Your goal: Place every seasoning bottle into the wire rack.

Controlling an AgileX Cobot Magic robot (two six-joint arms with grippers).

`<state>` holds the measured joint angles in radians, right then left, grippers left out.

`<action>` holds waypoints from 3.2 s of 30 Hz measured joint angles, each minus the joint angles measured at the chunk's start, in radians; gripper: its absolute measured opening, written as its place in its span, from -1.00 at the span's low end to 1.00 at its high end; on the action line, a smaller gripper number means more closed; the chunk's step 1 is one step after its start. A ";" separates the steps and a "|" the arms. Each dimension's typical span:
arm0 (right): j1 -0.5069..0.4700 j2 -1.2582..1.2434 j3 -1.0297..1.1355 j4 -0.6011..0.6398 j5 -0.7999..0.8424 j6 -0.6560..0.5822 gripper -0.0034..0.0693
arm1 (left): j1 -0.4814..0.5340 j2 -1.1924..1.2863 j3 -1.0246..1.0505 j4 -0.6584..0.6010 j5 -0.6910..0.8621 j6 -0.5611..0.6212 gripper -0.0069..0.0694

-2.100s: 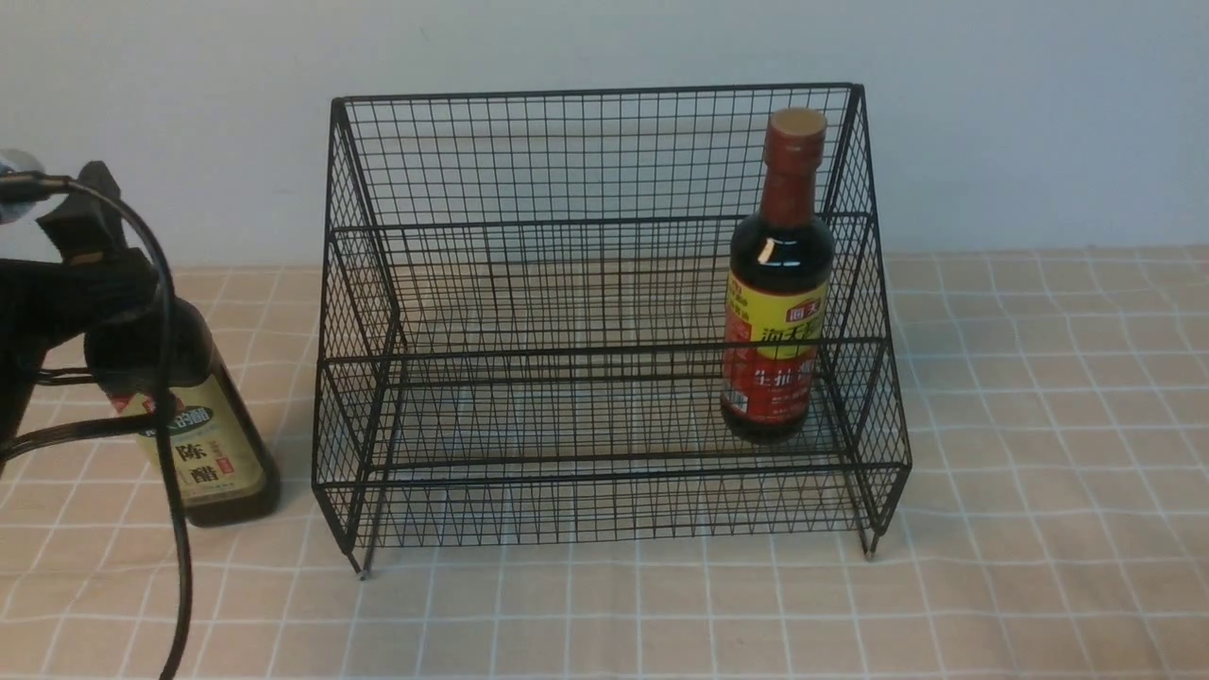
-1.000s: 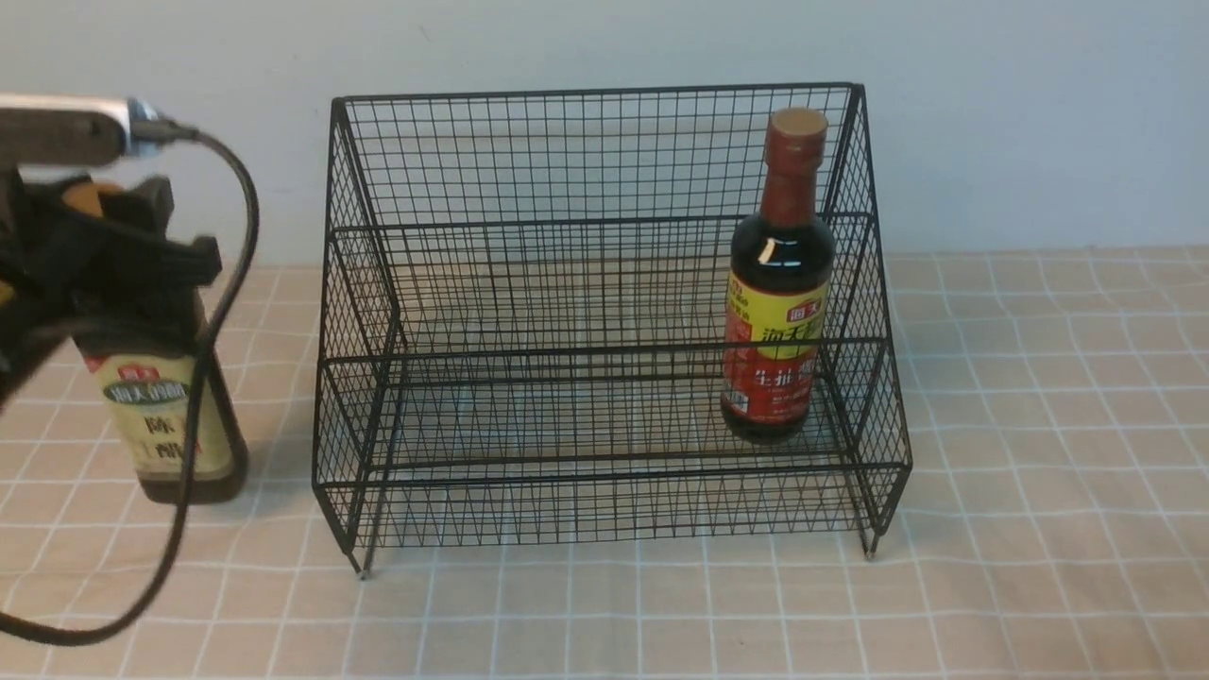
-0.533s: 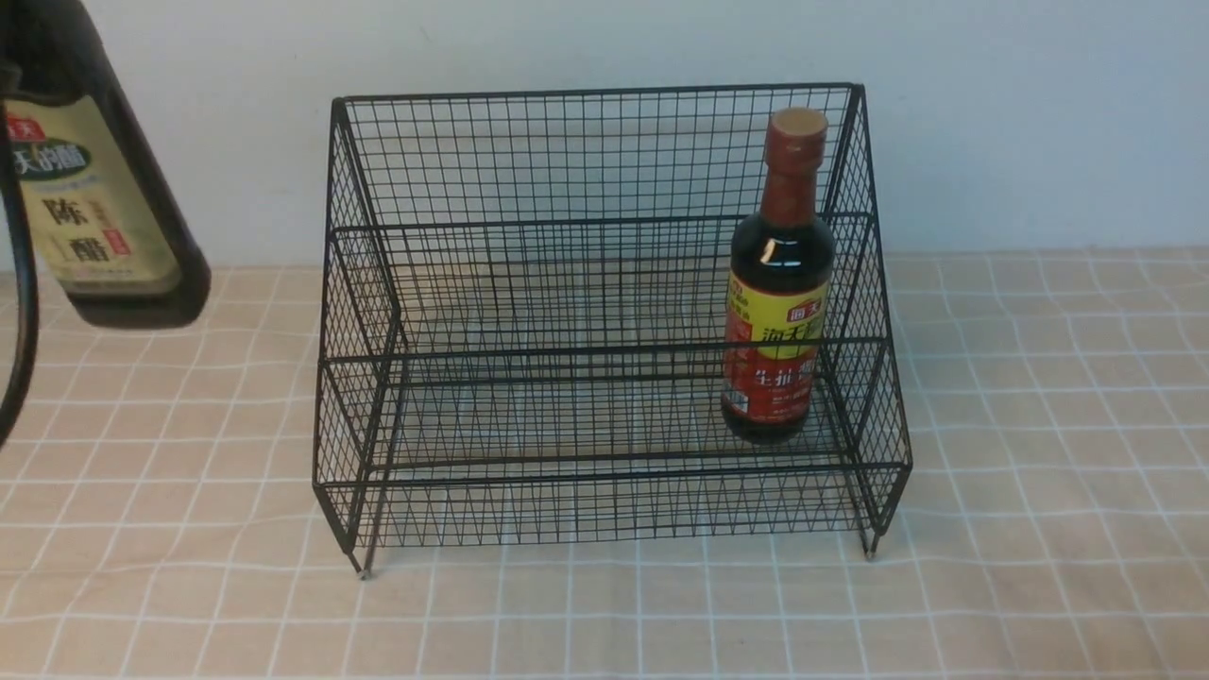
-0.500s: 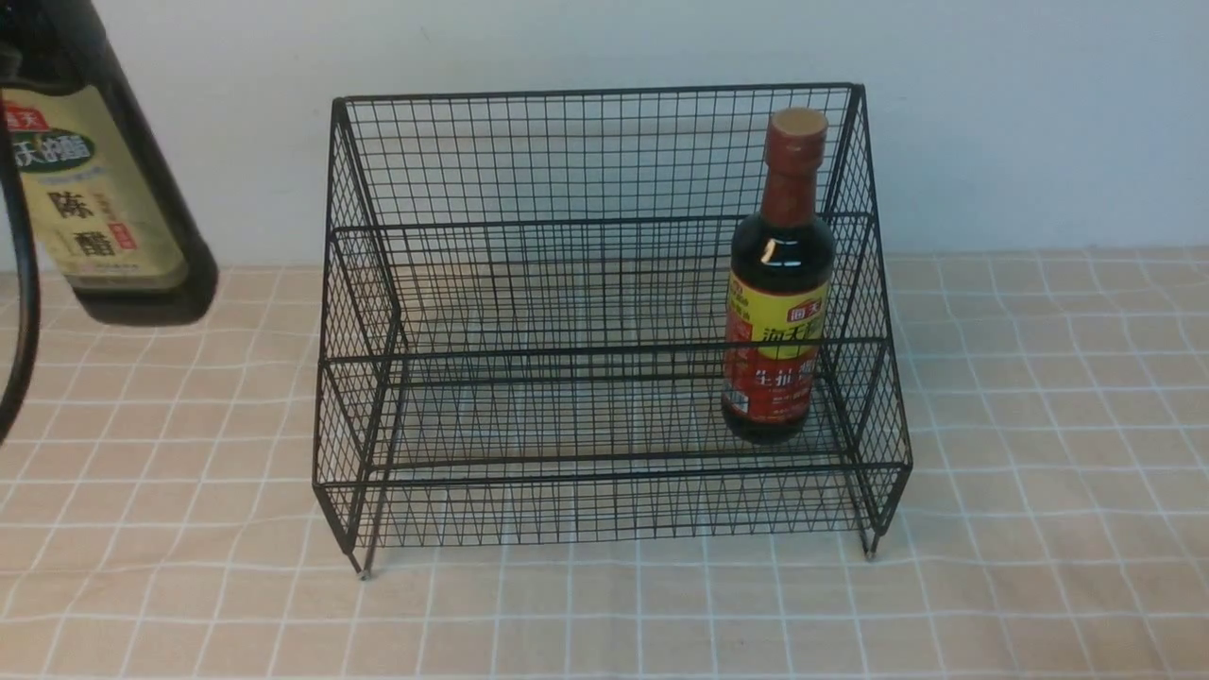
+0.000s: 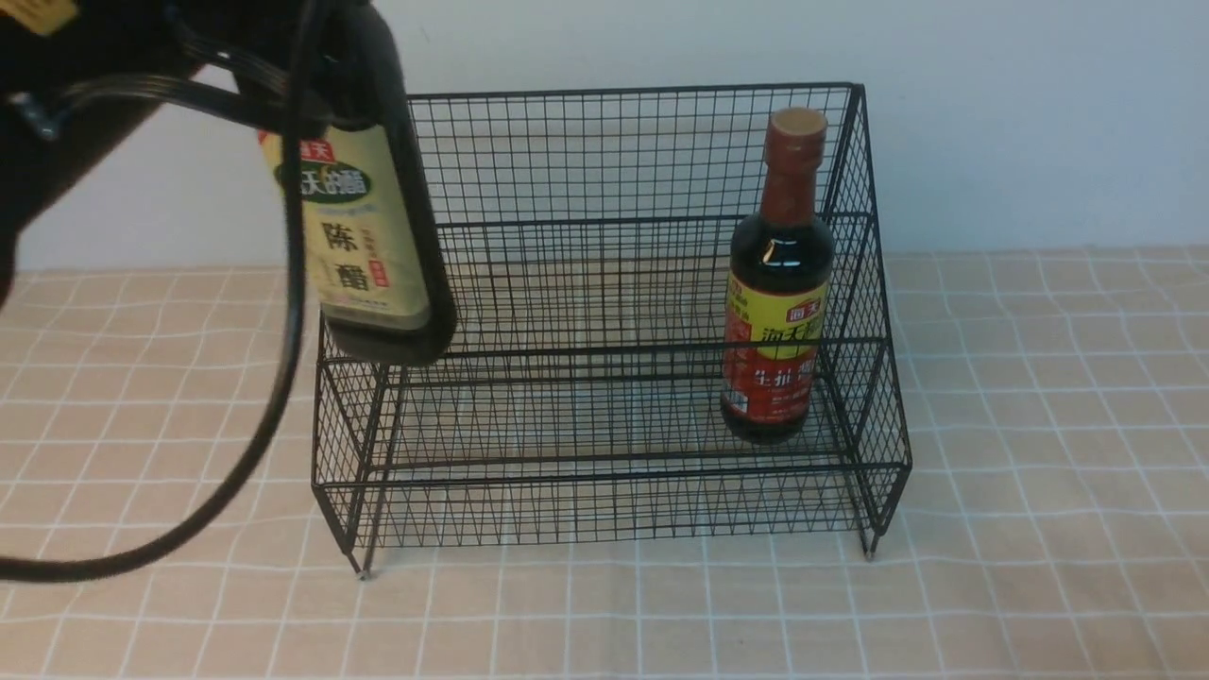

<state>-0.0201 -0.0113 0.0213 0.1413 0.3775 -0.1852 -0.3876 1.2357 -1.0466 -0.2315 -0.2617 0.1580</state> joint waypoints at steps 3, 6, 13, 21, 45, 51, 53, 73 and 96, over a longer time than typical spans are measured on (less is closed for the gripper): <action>0.000 0.000 0.000 0.000 0.000 0.000 -0.94 | -0.002 0.065 -0.034 -0.005 -0.013 0.004 -0.03; 0.000 0.000 0.000 0.000 0.000 0.000 -0.94 | -0.002 0.113 -0.062 -0.021 -0.026 0.018 -0.03; 0.000 0.000 0.000 0.000 0.000 0.000 -0.94 | -0.002 0.186 -0.073 -0.123 -0.012 0.147 -0.03; 0.000 0.000 0.000 0.000 0.001 0.000 -0.94 | -0.002 0.203 -0.073 -0.186 0.115 0.303 -0.03; 0.000 0.000 0.000 0.001 0.001 0.000 -0.94 | -0.002 0.302 -0.076 -0.454 0.231 0.373 -0.03; 0.000 0.000 0.000 0.001 0.001 0.000 -0.94 | -0.002 0.302 -0.076 -0.455 0.235 0.398 0.02; 0.000 0.000 0.000 0.001 0.001 0.000 -0.94 | -0.002 0.300 -0.084 -0.455 0.235 0.442 0.14; 0.000 0.000 0.000 0.001 0.001 0.000 -0.94 | 0.021 -0.048 -0.091 -0.461 0.482 0.616 -0.23; 0.000 0.000 0.000 0.002 0.001 0.000 -0.94 | 0.248 -0.684 0.291 -0.241 1.112 0.169 -0.84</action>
<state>-0.0201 -0.0113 0.0213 0.1429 0.3783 -0.1852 -0.1394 0.5515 -0.7556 -0.4729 0.8500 0.3272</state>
